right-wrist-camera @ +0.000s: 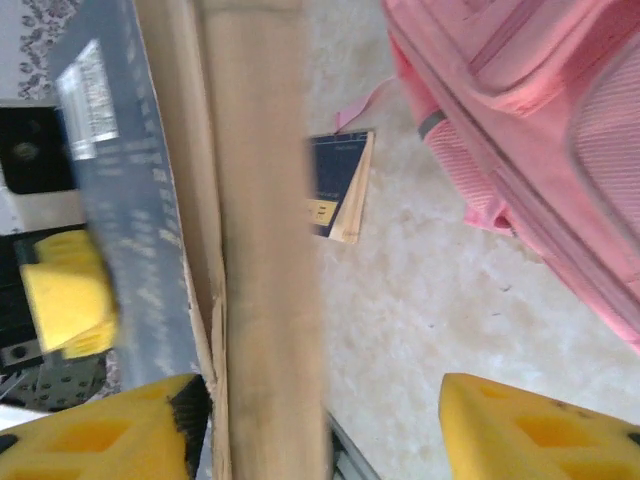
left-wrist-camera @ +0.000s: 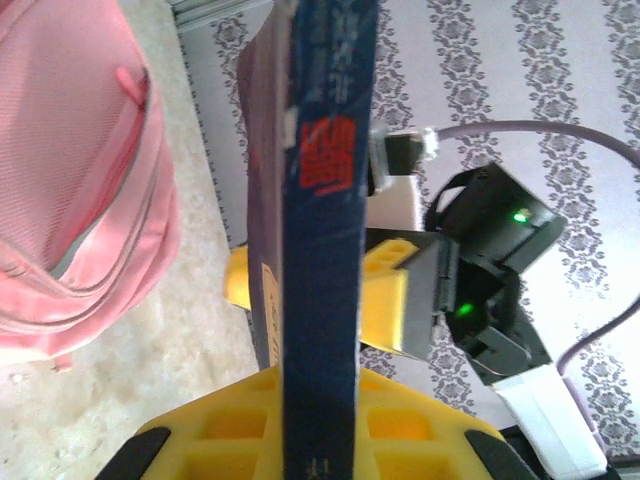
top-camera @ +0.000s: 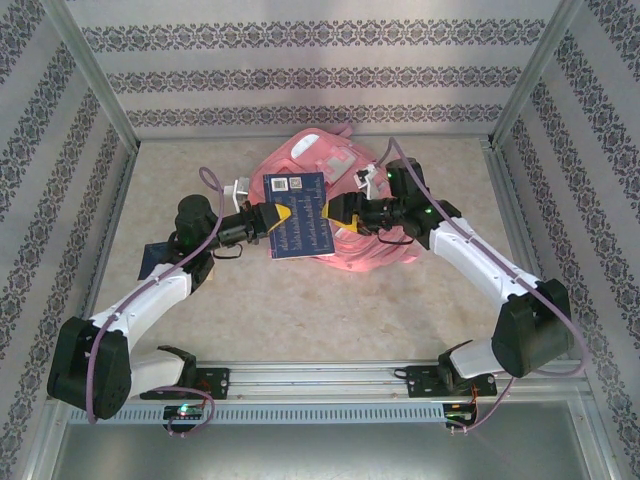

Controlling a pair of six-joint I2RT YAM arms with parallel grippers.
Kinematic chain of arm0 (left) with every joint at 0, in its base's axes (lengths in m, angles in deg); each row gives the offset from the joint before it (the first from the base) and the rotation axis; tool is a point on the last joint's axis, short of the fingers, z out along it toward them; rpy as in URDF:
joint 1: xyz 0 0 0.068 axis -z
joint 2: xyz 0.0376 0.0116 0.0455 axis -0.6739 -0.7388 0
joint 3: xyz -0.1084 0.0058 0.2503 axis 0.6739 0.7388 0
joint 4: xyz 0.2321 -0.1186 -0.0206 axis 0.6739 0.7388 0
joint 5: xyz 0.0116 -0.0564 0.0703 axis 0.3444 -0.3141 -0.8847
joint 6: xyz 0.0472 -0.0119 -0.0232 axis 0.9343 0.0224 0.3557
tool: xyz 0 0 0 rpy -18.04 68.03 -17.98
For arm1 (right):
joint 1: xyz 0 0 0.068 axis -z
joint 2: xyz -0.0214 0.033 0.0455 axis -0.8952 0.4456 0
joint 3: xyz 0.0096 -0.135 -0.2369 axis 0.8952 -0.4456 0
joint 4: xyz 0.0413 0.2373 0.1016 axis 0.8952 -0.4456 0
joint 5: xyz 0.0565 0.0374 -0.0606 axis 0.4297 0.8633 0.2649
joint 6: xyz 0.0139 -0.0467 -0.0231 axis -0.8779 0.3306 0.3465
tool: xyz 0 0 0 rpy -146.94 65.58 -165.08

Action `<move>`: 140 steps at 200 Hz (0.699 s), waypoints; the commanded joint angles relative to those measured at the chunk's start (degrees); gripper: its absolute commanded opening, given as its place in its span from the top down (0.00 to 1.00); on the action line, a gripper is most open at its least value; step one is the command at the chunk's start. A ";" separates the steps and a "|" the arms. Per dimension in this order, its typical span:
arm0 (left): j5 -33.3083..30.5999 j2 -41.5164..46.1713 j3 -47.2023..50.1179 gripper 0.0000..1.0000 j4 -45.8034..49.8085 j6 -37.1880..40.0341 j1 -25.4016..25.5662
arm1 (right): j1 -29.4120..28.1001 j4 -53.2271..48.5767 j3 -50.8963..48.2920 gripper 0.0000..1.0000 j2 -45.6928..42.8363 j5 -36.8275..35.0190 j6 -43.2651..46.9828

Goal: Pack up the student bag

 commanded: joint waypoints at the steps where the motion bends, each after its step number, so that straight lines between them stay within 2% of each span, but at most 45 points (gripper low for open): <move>1: 1.66 0.22 -1.63 1.00 -8.83 -2.02 0.91 | -0.26 8.38 -1.65 0.31 1.03 3.80 -6.60; 16: 1.62 0.11 -1.76 1.00 -7.87 -1.54 1.02 | -1.39 17.89 -2.30 0.31 2.29 9.16 -11.80; 31: 1.35 -0.08 -1.87 1.00 -7.08 -0.98 1.00 | -2.41 23.48 -2.33 0.32 2.38 11.86 -12.44; 41: 0.90 -0.13 -1.93 1.00 -5.52 -0.24 1.01 | -2.45 25.81 -2.96 0.37 2.37 12.60 -13.03; 56: 0.45 -0.31 -1.96 1.00 -3.86 0.82 1.03 | -2.12 29.41 -4.15 0.53 2.62 13.38 -15.31; 64: 0.42 -0.46 -2.13 0.99 -2.36 1.52 1.06 | -1.86 29.11 -4.67 0.68 2.31 12.86 -15.29; 77: 0.57 -0.31 -2.38 0.90 -0.37 2.80 1.05 | -1.17 28.18 -5.32 0.89 1.77 12.36 -14.87; 90: 1.11 -0.09 -2.28 0.78 0.62 3.80 0.98 | -0.52 26.86 -5.68 1.00 1.37 12.84 -13.78; 97: 1.60 0.08 -2.20 0.72 1.21 4.69 1.01 | -0.21 26.07 -5.78 1.00 1.19 13.31 -12.83; 107: 2.23 0.04 -2.00 0.69 2.39 6.11 0.98 | -0.07 24.05 -5.59 1.00 0.89 13.87 -10.95; 140: 3.34 0.43 -1.26 0.68 4.91 9.59 1.13 | -0.17 20.83 -6.95 1.00 0.01 15.52 -6.95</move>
